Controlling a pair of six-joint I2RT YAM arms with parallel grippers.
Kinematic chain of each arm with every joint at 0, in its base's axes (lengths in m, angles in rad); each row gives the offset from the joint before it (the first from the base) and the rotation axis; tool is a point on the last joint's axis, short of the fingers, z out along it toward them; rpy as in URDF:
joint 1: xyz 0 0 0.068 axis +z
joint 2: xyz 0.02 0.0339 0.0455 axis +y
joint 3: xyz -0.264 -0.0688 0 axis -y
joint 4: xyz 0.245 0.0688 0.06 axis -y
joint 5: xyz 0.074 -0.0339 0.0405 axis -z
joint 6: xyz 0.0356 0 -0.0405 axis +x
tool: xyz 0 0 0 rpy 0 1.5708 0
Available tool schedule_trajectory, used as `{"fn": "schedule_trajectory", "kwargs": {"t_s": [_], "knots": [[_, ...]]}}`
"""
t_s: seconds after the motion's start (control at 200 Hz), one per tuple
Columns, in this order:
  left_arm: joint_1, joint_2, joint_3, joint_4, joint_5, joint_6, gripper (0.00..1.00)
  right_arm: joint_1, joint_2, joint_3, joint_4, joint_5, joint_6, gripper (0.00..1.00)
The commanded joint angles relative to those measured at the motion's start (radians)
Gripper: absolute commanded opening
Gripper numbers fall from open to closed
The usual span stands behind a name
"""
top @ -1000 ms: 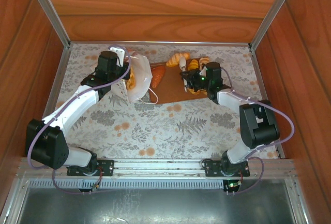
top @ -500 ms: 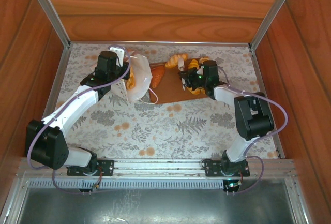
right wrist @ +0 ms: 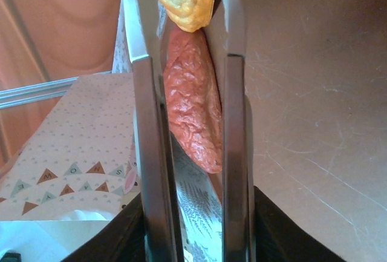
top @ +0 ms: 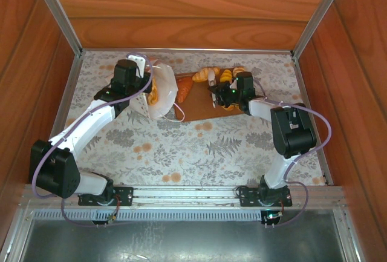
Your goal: Take the fake bread out of the paper bag
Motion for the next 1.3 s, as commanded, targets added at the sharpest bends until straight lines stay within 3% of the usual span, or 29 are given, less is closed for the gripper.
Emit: {"fn": "schedule_trajectory", "kwargs": {"t_s": [0.0, 0.4, 0.76, 1.005, 1.294], "knots": [[0.001, -0.012, -0.004, 0.011, 0.015, -0.007, 0.00, -0.004, -0.043, 0.005, -0.037, -0.030, -0.026, 0.44], [-0.001, -0.022, -0.006, 0.012, 0.012, -0.008, 0.00, -0.006, -0.133, -0.054, -0.077, -0.042, -0.036, 0.50], [0.001, -0.022, -0.010, 0.016, 0.018, -0.016, 0.00, -0.007, -0.304, -0.123, -0.149, -0.018, -0.064, 0.53], [0.000, -0.029, -0.014, 0.015, 0.017, -0.016, 0.00, -0.020, -0.380, -0.103, -0.281, 0.042, -0.139, 0.49], [0.000, -0.009, -0.016, 0.033, 0.032, -0.024, 0.00, -0.091, -0.314, -0.047, -0.332, 0.001, -0.193, 0.44]]}}
